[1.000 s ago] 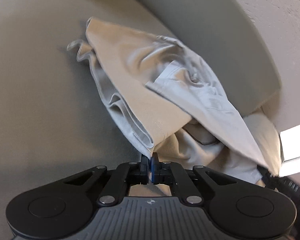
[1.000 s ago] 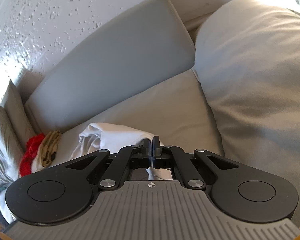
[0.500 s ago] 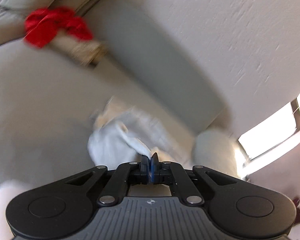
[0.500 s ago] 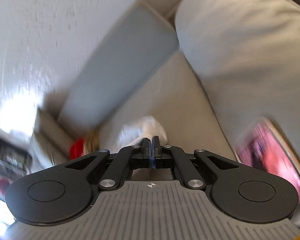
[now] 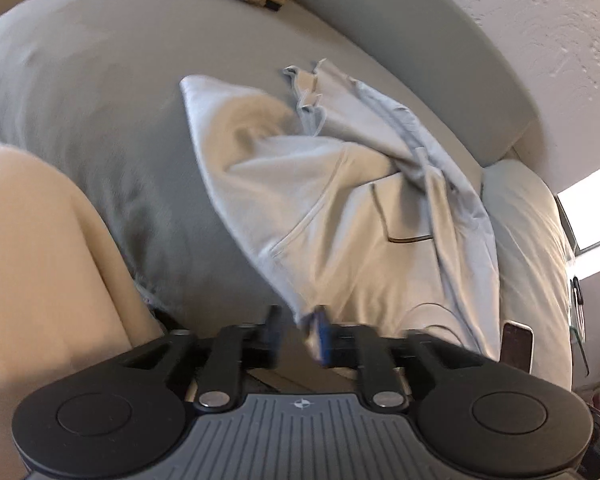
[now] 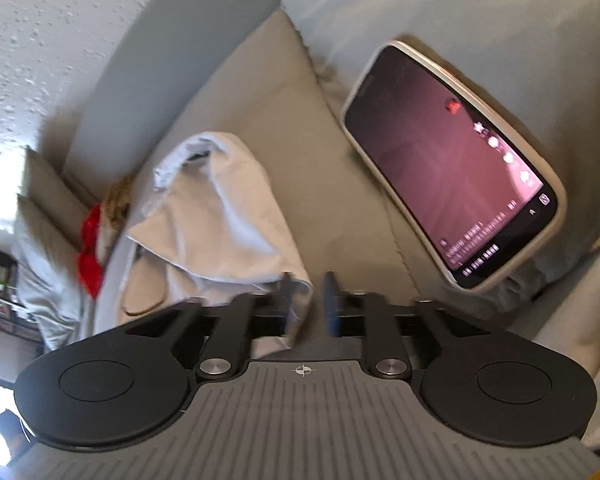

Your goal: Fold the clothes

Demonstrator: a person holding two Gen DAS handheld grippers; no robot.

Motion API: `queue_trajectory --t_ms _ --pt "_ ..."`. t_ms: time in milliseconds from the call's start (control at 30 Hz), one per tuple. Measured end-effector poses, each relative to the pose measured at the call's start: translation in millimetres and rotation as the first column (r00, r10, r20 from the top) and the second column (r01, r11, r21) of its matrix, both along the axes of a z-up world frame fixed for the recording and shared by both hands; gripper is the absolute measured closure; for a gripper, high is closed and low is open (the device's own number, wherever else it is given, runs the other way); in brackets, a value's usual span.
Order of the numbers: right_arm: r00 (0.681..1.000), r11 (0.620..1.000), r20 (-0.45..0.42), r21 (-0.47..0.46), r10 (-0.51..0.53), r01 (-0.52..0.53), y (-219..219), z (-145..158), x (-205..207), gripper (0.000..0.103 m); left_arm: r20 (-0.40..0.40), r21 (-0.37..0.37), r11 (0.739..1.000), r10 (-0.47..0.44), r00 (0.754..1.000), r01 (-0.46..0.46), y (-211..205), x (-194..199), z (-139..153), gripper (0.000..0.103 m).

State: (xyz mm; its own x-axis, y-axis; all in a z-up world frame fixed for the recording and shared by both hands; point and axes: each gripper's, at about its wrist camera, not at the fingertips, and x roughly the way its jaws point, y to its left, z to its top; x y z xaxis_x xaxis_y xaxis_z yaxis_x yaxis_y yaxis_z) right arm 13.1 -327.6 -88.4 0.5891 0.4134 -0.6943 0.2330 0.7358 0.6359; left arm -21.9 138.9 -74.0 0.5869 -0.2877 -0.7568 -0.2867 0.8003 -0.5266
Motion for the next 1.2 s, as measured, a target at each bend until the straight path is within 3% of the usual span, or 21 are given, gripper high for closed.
queue_trajectory --t_ms 33,167,300,500,600,667,767,867,967,1100,1200 --pt "1.000 1.000 0.010 -0.001 0.004 -0.004 0.2 1.3 0.4 0.058 0.011 -0.015 1.000 0.015 1.000 -0.015 2.0 -3.4 -2.5 0.067" --pt "0.999 0.999 0.040 -0.001 0.034 -0.034 4.9 3.0 -2.3 0.058 0.074 -0.110 0.991 0.083 0.994 -0.075 11.8 -12.3 -10.1 0.066" --pt "0.996 0.998 0.067 -0.014 0.056 -0.055 8.6 3.3 -8.4 0.059 0.129 -0.177 0.983 0.073 0.989 -0.049 9.4 0.2 -14.1 0.067" --pt "0.976 0.960 0.119 -0.236 0.181 -0.149 34.4 9.6 -17.7 0.059 0.144 -0.180 0.983 0.059 0.988 -0.032 -0.7 11.9 -17.6 0.067" --pt "0.954 0.889 0.140 -0.418 0.265 -0.185 57.2 9.5 -20.4 0.060 0.141 -0.158 0.987 0.058 0.988 -0.036 -3.2 14.1 -20.2 0.068" --pt "0.936 0.787 0.124 -0.584 0.330 -0.200 77.7 7.8 -19.3 0.061 0.140 -0.150 0.988 0.061 0.988 -0.039 -3.0 17.4 -21.9 0.069" --pt "0.909 0.682 0.133 -0.705 0.395 -0.193 94.2 6.1 -14.5 0.062 0.136 -0.149 0.988 0.069 0.988 -0.049 -0.8 19.1 -23.4 0.070" --pt "0.893 0.612 0.135 -0.770 0.430 -0.178 111.5 6.2 -5.6 0.063 0.130 -0.146 0.988 0.068 0.989 -0.049 -0.3 20.3 -23.9 0.071" --pt "0.886 0.583 0.149 -0.798 0.440 -0.155 115.4 12.9 -5.7 0.063 0.126 -0.144 0.988 0.066 0.990 -0.048 -0.2 21.2 -24.4 0.071" --pt "0.877 0.511 0.089 -0.839 0.472 -0.189 121.1 1.0 -7.7 0.063 0.123 -0.138 0.989 0.063 0.990 -0.045 -0.6 22.1 -24.9 0.071" --pt "0.866 0.434 0.099 -0.889 0.490 -0.144 131.2 -3.7 -8.6 0.064 0.123 -0.129 0.991 0.058 0.991 -0.042 -1.9 22.9 -24.3 0.071"
